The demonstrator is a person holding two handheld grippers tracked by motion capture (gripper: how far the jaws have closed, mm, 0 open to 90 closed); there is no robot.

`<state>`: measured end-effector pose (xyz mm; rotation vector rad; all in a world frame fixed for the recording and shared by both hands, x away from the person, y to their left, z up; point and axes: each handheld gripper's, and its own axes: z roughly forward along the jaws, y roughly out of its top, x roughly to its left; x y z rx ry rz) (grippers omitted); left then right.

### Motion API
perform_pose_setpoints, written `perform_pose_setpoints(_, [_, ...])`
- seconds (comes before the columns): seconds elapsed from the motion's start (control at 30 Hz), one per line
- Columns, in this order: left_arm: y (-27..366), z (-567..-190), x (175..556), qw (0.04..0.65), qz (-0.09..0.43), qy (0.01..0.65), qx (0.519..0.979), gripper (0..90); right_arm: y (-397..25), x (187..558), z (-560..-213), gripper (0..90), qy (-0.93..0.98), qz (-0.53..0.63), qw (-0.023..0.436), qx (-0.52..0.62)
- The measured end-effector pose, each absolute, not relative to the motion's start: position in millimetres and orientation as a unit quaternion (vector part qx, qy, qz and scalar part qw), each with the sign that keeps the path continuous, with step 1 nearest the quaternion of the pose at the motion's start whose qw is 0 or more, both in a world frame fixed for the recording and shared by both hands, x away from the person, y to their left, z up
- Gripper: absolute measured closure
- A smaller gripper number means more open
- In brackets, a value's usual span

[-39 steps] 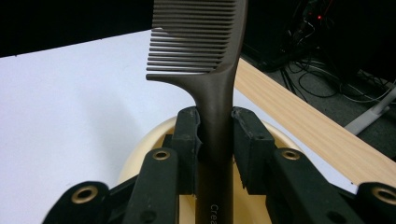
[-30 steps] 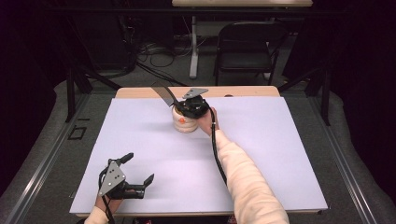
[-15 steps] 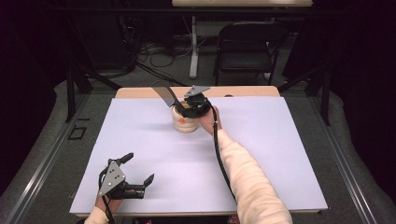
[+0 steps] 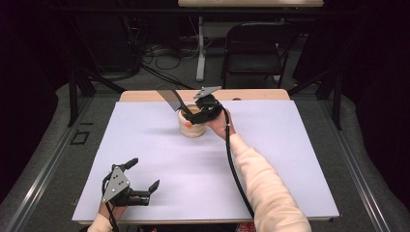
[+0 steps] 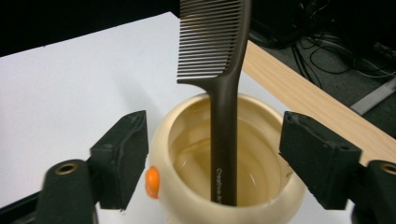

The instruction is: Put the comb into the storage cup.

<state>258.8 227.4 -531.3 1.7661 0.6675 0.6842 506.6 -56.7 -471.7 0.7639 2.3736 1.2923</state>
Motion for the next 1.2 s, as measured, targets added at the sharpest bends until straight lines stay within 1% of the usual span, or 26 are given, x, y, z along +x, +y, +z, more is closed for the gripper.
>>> perform_pose_setpoints(0.2, [228.9,-531.7,257.9,0.536,0.288,0.282,0.742,0.1,-63.8,499.4,-468.7,15.8,0.843,0.447,0.147,0.263])
perform_pose_setpoints(0.37, [230.1,-531.6,256.4,0.535,0.291,0.285,0.741,0.1,-69.0,491.8,-466.5,13.5,0.852,0.438,0.129,0.256])
perform_pose_setpoints(0.53, [227.9,-532.2,257.8,0.534,0.288,0.281,0.743,0.1,-74.2,481.8,-463.7,8.5,0.858,0.433,0.119,0.249])
perform_pose_setpoints(0.73, [226.5,-531.8,257.4,0.535,0.288,0.277,0.745,0.1,-85.9,470.4,-463.7,5.0,0.864,0.426,0.106,0.248])
perform_pose_setpoints(1.03, [227.0,-532.4,258.9,0.532,0.288,0.278,0.746,0.1,-107.2,457.7,-466.7,0.0,0.866,0.415,0.099,0.259])
perform_pose_setpoints(1.2, [226.6,-532.7,259.1,0.533,0.286,0.28,0.746,0.1,-115.2,449.1,-466.3,0.0,0.87,0.411,0.096,0.255])
